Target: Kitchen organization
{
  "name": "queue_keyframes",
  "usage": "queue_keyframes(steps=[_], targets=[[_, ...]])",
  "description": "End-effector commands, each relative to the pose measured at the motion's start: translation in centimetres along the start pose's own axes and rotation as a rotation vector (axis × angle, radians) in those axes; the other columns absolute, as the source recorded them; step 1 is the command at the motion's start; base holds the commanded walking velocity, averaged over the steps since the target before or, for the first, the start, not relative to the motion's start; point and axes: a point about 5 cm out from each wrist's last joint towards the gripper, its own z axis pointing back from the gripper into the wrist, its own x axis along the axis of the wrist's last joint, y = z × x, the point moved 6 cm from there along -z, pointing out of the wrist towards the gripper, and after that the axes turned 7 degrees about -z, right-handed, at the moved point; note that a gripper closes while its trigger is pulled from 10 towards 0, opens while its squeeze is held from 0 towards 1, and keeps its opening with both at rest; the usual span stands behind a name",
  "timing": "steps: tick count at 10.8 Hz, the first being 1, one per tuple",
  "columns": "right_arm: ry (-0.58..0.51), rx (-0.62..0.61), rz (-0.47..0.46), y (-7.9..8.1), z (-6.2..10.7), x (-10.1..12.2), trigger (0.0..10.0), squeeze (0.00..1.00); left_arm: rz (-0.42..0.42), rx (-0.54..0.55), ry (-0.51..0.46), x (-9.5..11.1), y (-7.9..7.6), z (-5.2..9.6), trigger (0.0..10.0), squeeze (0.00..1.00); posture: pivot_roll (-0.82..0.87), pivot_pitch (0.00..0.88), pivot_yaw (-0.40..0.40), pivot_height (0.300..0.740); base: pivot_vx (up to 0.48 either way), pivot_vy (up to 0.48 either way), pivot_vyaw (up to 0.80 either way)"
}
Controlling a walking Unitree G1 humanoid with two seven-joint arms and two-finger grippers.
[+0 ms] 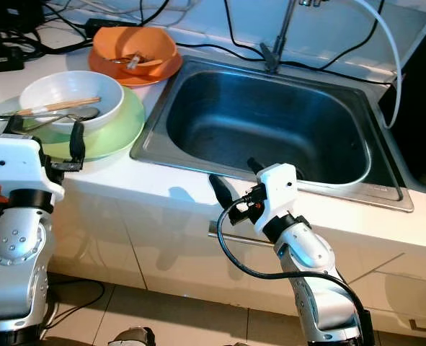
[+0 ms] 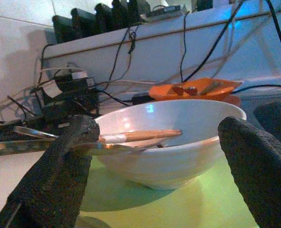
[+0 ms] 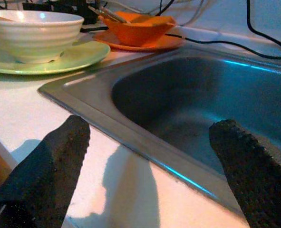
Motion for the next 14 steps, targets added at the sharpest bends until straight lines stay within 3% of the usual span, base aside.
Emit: queue_keyframes(steps=[1, 3, 4, 14], targets=[[-0.012, 0.0, -0.001, 0.0, 0.21, 0.45, 10.0, 0.0, 0.007, -0.025, -0.007, 0.05, -0.61, -0.24, 10.0, 0.0, 0.1, 0.1, -0.088, 0.74, 0.0, 0.0, 0.0], [-0.015, -0.003, -0.003, 0.0, 0.25, 0.49, 10.0, 0.0, 0.027, -0.052, -0.013, 0.02, -1.44, -0.38, 10.0, 0.0, 0.1, 0.099, -0.088, 0.74, 0.0, 0.0, 0.0], [-0.017, -0.005, -0.001, 0.01, 0.2, 0.52, 10.0, 0.0, 0.04, -0.049, -0.019, 0.14, -1.44, -0.44, 0.0, 0.0, 0.1, 0.1, -0.085, 0.74, 0.0, 0.0, 0.0], [-0.028, -0.026, 0.004, -0.08, 0.17, 0.55, 10.0, 0.0, 0.058, -0.063, -0.028, 0.03, -1.48, -0.82, 0.0, 0.0, 0.1, 0.094, -0.072, 0.74, 0.0, 0.0, 0.0]])
